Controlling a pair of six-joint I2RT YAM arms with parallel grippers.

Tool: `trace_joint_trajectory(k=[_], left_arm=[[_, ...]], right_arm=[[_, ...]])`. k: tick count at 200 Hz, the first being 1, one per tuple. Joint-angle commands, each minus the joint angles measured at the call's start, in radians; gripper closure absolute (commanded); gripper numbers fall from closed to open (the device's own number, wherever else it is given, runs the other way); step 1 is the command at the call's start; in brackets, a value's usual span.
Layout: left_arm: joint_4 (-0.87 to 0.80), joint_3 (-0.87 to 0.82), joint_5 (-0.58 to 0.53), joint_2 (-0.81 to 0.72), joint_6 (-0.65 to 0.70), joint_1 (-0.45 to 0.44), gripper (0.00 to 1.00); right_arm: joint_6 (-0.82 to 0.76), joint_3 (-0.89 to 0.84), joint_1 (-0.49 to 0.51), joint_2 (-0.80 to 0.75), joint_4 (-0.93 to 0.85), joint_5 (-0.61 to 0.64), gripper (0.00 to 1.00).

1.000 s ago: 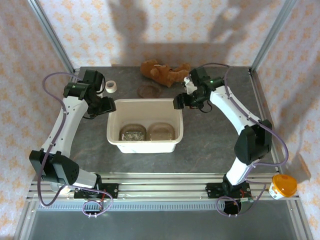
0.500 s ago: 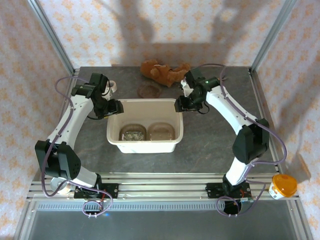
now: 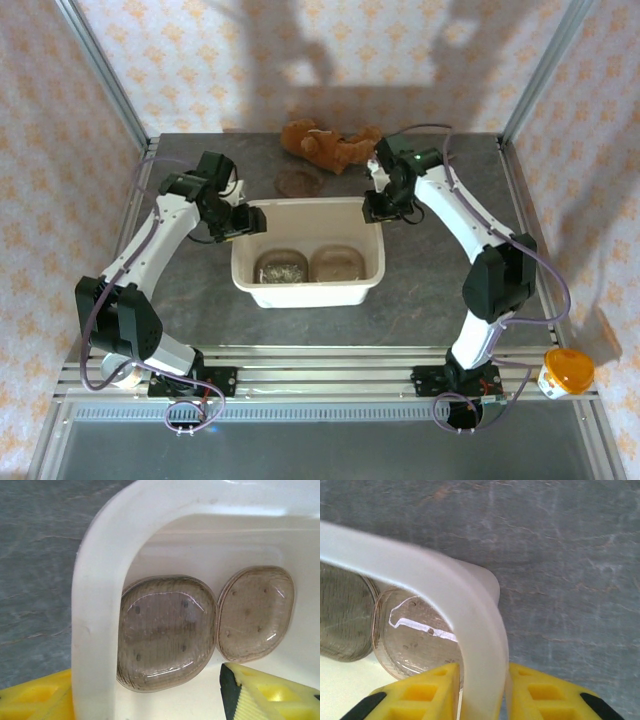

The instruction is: Place the plates into the plastic bin on the countertop

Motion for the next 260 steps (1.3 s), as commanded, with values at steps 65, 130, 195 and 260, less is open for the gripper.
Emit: trace_joint_trajectory(k=[65, 130, 195, 260], left_arm=[[0.191, 0.052, 0.115, 0.083, -0.134, -0.137, 0.35], [0.216, 0.162, 0.044, 0.108, -0.118, -0.140, 0.34], [0.348, 0.135, -0.060, 0.100, -0.252, -0.041, 0.34], [0.477, 0.154, -0.149, 0.285, -0.476, -0.008, 0.35]], right_arm=[[-0.095, -0.033, -0.187, -0.043, -0.108, 0.078, 0.73], [-0.121, -0.008, -0.267, -0.029, -0.122, 0.127, 0.74], [-0.131, 0.009, -0.330, -0.014, -0.111, 0.158, 0.73], [-0.113, 0.009, -0.330, -0.022, -0.072, 0.076, 0.61]])
